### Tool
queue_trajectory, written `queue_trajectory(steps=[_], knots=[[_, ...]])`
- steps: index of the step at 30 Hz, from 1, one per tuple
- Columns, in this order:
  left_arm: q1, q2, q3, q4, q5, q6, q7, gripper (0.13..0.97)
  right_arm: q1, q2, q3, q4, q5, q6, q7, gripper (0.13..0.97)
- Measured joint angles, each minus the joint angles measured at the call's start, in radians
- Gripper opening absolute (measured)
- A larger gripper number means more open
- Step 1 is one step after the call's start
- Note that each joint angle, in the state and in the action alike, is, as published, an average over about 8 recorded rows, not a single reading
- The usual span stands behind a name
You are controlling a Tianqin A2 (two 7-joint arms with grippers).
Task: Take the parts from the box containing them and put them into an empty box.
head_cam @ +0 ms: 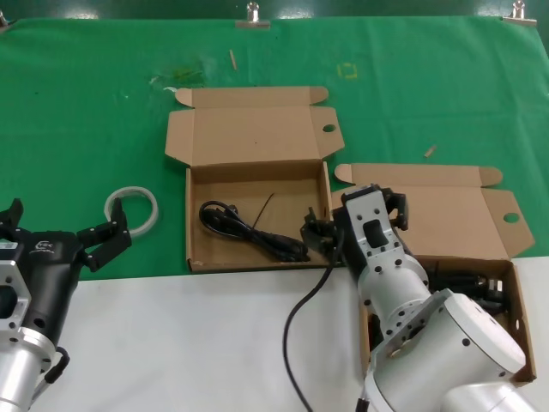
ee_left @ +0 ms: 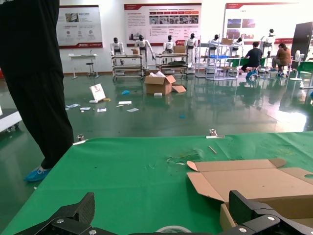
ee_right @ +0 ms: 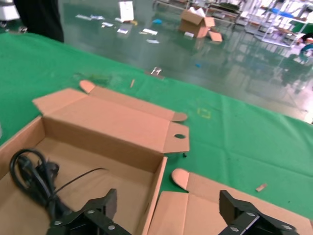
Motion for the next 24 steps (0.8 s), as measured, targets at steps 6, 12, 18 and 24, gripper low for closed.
queue_trajectory(steps=[6,12,18,24], knots=[[0.000,0.000,0.000,0.000,0.000,0.000,0.000,0.965,-0.026,0.000,0.040,0.005,-0.065,-0.052,0.074,0.724],[0.000,0.000,0.000,0.000,0.000,0.000,0.000,0.965,-0.057,0.000,0.087,0.012,-0.140,-0.111,0.159,0.829],[0.000,0.000,0.000,0.000,0.000,0.000,0.000,0.965,-0.088,0.000,0.136,0.018,-0.217,-0.171,0.246,0.905],[0.000,0.000,0.000,0.000,0.000,0.000,0.000,0.965,-0.119,0.000,0.183,0.025,-0.292,-0.230,0.331,0.930]])
